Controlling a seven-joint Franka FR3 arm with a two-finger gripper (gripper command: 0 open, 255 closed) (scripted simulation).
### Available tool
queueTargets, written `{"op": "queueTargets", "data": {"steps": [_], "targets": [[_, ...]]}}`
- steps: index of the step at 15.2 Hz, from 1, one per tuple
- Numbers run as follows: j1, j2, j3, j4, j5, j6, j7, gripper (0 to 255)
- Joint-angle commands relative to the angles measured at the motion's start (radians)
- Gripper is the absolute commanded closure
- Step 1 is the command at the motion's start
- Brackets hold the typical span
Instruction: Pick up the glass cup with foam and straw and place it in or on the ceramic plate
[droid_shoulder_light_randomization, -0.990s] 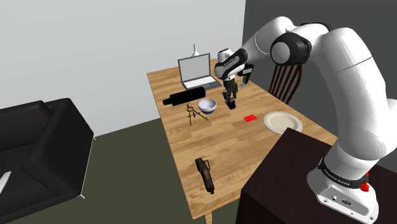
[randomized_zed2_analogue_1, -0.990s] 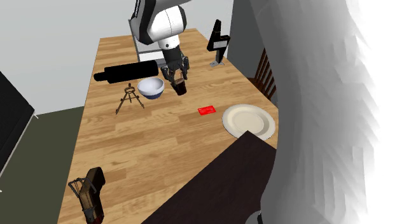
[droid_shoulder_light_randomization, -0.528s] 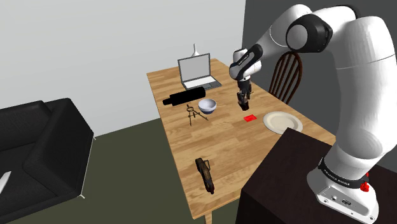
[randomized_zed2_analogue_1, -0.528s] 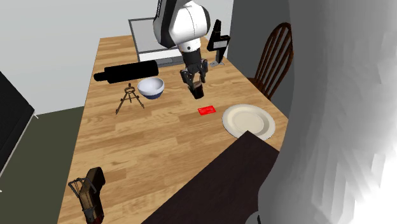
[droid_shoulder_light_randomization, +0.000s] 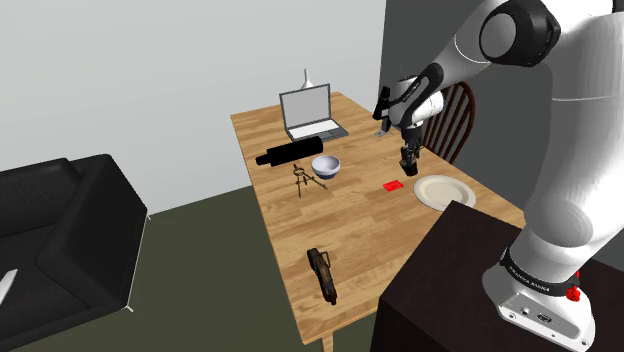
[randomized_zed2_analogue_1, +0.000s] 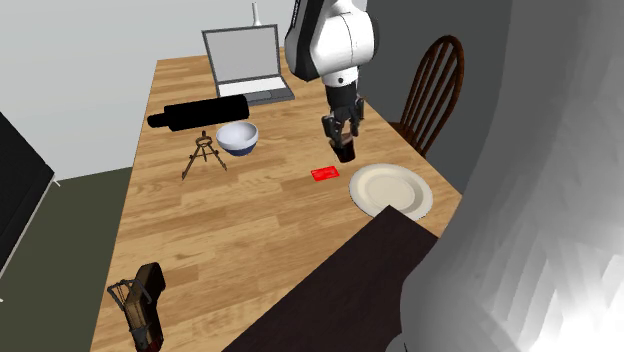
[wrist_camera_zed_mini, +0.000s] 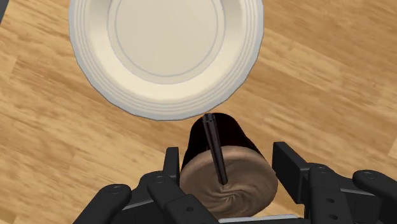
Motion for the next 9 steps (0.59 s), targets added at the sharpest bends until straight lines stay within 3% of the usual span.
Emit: {"op": "queueTargets", "data": {"steps": [1,9], "targets": [[-0.018,-0.036,-0.016,-0.066,-0.013,0.035,-0.025,255],[-0.115,-0.145,-0.1,-0.242,-0.068,0.128,-0.157,255]]}}
